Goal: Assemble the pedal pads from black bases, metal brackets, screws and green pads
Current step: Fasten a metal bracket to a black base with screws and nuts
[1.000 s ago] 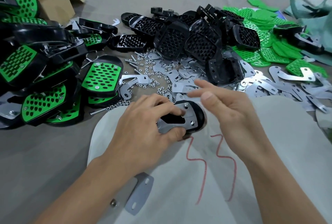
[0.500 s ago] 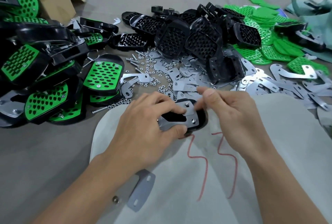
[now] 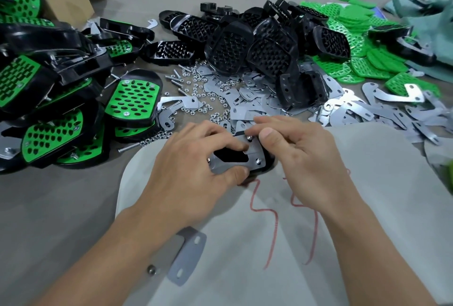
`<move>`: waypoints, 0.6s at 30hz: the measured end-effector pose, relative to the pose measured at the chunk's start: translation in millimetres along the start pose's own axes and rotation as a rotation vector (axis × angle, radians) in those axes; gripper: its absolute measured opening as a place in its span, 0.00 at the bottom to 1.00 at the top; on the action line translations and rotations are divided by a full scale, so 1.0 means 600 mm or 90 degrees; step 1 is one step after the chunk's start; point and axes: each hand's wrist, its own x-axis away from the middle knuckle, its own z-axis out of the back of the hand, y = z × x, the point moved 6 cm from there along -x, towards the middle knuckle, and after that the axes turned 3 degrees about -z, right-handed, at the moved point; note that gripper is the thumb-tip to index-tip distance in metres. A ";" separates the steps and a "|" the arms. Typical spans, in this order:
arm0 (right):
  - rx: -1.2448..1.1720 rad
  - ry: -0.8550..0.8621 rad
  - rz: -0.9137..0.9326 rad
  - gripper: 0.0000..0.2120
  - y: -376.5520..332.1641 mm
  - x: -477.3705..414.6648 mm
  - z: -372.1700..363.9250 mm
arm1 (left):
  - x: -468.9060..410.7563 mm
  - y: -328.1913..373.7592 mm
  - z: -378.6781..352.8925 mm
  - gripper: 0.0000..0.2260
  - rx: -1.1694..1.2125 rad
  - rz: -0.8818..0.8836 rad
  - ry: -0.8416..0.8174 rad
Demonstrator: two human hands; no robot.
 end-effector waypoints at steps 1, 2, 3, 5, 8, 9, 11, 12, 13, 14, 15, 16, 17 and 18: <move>0.007 0.009 0.006 0.12 -0.003 0.000 0.000 | 0.000 0.001 0.000 0.14 -0.001 0.000 0.001; 0.026 0.018 0.017 0.13 -0.006 0.000 -0.001 | 0.000 0.001 0.001 0.14 -0.003 0.000 0.003; 0.055 0.035 0.029 0.15 -0.010 0.000 -0.001 | 0.000 0.001 0.001 0.14 -0.004 0.001 0.003; 0.101 0.091 0.036 0.17 -0.011 0.004 0.008 | 0.000 0.001 0.002 0.14 0.002 0.005 0.003; 0.065 0.139 0.011 0.16 -0.005 0.009 0.025 | 0.001 -0.001 0.002 0.15 0.009 0.007 0.006; 0.030 0.143 -0.002 0.12 -0.001 0.008 0.027 | 0.001 -0.001 0.001 0.15 0.008 0.006 0.006; -0.011 0.107 -0.017 0.07 0.000 0.004 0.018 | 0.000 -0.001 0.000 0.15 0.006 0.007 0.007; -0.006 0.074 -0.014 0.09 0.000 0.003 0.008 | 0.000 0.000 0.000 0.15 0.003 0.007 0.009; 0.005 0.046 -0.006 0.11 0.000 0.003 0.000 | 0.000 0.000 0.000 0.15 0.000 0.006 0.010; 0.017 0.033 -0.003 0.11 0.000 0.002 -0.005 | 0.000 0.000 0.000 0.14 -0.002 0.005 0.011; 0.021 0.033 -0.007 0.10 0.000 0.002 -0.005 | 0.000 0.000 0.000 0.14 -0.003 0.004 0.010; 0.024 0.038 -0.015 0.09 0.001 0.001 -0.003 | 0.000 0.000 0.000 0.14 -0.004 0.003 0.008; 0.023 0.046 -0.025 0.08 0.000 0.000 -0.002 | 0.000 -0.001 0.000 0.14 -0.007 0.003 0.007; 0.028 0.056 -0.030 0.07 -0.003 0.001 -0.001 | 0.000 -0.001 0.001 0.14 -0.010 0.004 0.007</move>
